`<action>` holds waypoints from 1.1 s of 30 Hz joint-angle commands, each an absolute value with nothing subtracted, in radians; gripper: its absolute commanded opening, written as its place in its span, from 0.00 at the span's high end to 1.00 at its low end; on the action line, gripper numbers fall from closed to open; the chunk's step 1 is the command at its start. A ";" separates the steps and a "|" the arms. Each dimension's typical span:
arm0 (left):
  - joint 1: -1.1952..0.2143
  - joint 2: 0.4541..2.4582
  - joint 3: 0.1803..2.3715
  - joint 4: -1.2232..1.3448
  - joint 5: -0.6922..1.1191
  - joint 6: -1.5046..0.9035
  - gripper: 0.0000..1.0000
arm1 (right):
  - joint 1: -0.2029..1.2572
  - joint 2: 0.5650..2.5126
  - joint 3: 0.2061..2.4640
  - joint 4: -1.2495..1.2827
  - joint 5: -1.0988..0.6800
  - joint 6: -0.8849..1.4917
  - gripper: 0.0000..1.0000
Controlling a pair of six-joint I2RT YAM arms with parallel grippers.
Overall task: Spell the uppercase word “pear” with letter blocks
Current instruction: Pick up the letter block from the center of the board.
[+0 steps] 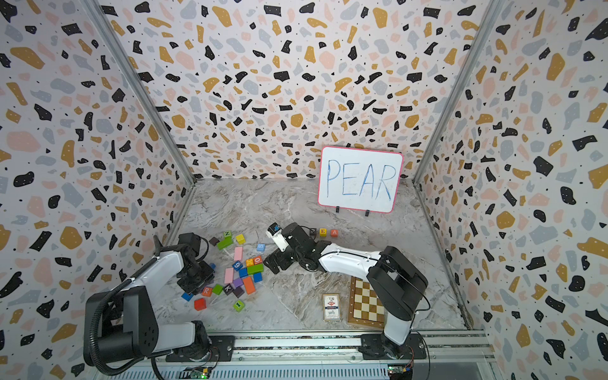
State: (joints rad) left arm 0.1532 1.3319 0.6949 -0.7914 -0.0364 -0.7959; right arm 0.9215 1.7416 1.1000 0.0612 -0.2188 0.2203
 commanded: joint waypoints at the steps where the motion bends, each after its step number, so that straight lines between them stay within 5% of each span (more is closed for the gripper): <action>1: 0.140 1.339 0.676 -0.790 -0.043 -0.786 0.62 | 0.915 1.741 1.098 0.067 -0.218 0.227 0.00; 12: 0.115 1.262 0.640 -0.815 -0.006 -0.812 0.64 | 0.914 1.748 1.103 0.067 -0.229 0.230 0.00; 24: 0.089 1.240 0.674 -0.853 -0.064 -0.799 0.43 | 0.914 1.761 1.101 0.071 -0.242 0.231 0.01; 33: 0.089 1.259 0.670 -0.833 -0.072 -0.797 0.44 | 0.911 1.760 1.098 0.071 -0.243 0.229 0.00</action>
